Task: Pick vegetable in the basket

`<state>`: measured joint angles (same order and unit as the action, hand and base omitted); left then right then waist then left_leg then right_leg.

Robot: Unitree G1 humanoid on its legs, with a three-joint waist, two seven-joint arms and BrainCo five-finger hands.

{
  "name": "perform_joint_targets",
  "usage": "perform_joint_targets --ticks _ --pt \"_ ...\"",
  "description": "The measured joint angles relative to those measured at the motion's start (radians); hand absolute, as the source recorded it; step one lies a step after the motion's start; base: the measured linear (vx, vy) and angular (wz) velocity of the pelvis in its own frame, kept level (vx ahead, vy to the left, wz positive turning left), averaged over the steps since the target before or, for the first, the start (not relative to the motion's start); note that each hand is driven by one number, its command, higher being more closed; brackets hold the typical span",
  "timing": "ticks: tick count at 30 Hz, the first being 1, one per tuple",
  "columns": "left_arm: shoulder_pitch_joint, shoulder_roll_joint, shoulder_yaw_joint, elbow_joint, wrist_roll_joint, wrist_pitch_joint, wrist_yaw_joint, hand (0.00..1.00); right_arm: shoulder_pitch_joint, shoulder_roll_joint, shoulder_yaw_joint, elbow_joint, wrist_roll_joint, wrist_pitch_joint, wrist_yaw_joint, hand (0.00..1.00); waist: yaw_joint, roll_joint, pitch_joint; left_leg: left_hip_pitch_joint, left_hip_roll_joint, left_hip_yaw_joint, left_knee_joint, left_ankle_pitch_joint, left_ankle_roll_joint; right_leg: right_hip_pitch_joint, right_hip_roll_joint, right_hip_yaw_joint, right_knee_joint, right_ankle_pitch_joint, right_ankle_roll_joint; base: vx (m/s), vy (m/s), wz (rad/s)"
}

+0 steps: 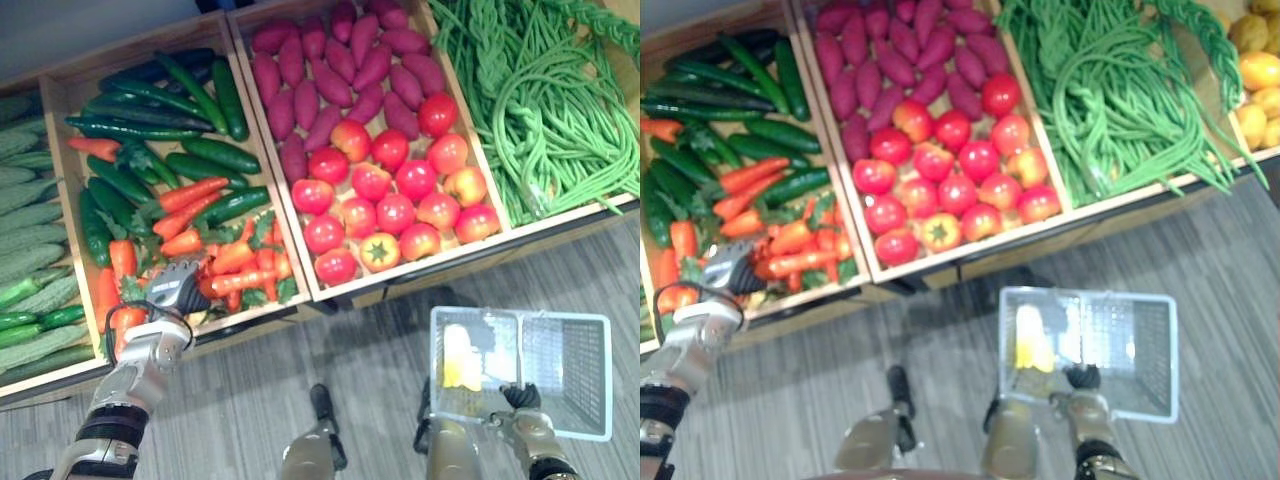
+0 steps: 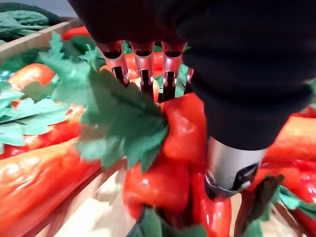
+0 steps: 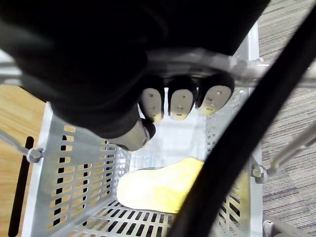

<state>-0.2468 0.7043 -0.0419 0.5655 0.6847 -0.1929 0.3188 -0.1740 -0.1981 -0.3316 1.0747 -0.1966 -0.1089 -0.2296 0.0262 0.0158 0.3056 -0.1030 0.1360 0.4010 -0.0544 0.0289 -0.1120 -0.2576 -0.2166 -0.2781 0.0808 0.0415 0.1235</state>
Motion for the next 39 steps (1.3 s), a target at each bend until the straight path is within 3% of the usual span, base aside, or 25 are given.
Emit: perform_joint_targets --ticks 18,28,39 --pt "-0.036 0.000 -0.030 0.064 0.019 0.011 0.007 1.00 0.003 -0.012 0.049 0.000 0.000 -0.008 0.000 1.00 -0.023 -0.008 0.005 0.022 -0.002 -0.003 0.019 -0.005 0.002 0.030 -0.005 0.009 -0.010 0.002 0.001 0.02 -0.005 -0.01" --pt "-0.028 0.000 0.002 -0.097 0.045 0.031 -0.073 1.00 0.059 -0.011 0.024 -0.022 -0.003 -0.005 0.000 1.00 -0.021 -0.006 -0.001 0.064 0.000 -0.051 0.022 -0.005 0.002 0.109 -0.006 -0.034 -0.025 0.003 0.004 -0.02 -0.003 0.10" --pt "0.049 0.000 0.012 -0.242 0.045 0.028 -0.157 1.00 0.144 -0.011 0.014 -0.040 -0.051 -0.001 -0.001 1.00 -0.003 -0.005 -0.114 0.108 -0.001 -0.060 -0.014 -0.005 0.002 0.166 0.002 -0.053 -0.063 0.019 0.007 0.00 -0.001 0.03"
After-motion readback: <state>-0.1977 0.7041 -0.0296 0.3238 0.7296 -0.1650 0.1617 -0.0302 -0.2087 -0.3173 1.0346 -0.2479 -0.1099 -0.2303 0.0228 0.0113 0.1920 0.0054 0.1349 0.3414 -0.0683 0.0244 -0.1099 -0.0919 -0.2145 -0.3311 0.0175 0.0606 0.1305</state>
